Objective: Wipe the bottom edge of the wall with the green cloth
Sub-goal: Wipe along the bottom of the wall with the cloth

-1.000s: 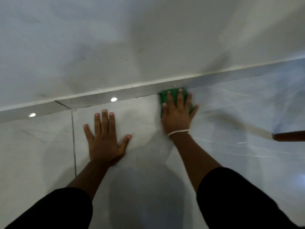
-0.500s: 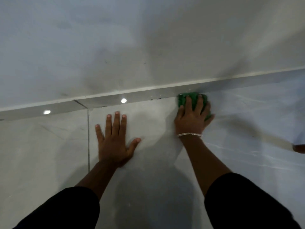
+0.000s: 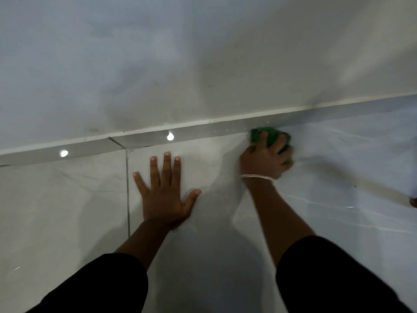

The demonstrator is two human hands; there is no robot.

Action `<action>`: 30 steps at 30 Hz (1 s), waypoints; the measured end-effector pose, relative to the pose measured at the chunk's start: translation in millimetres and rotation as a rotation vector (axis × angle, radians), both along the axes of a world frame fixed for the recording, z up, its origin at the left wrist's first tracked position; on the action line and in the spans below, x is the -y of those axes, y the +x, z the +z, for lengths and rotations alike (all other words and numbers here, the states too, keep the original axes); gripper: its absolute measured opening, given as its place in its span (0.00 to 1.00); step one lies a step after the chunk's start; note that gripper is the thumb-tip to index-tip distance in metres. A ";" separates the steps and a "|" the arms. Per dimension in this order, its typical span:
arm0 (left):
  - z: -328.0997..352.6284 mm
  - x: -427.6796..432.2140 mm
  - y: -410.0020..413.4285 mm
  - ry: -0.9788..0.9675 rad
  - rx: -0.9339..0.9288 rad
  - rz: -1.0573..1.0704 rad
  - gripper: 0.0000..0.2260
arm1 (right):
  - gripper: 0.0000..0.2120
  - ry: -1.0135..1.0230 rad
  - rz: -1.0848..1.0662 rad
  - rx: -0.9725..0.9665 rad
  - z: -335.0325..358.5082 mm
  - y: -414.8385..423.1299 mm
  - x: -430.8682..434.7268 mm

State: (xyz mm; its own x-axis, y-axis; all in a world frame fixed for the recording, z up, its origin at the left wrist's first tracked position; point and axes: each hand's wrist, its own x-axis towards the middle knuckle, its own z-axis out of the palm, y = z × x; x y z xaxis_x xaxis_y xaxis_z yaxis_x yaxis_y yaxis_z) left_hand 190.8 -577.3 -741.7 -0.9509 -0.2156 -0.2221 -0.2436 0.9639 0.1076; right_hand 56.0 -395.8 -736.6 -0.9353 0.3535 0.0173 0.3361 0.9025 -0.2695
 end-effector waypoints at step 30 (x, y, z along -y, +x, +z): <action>-1.2 -1.6 -0.4 0.018 -0.026 0.013 0.42 | 0.24 0.048 0.154 0.034 14.0 -8.3 -14.2</action>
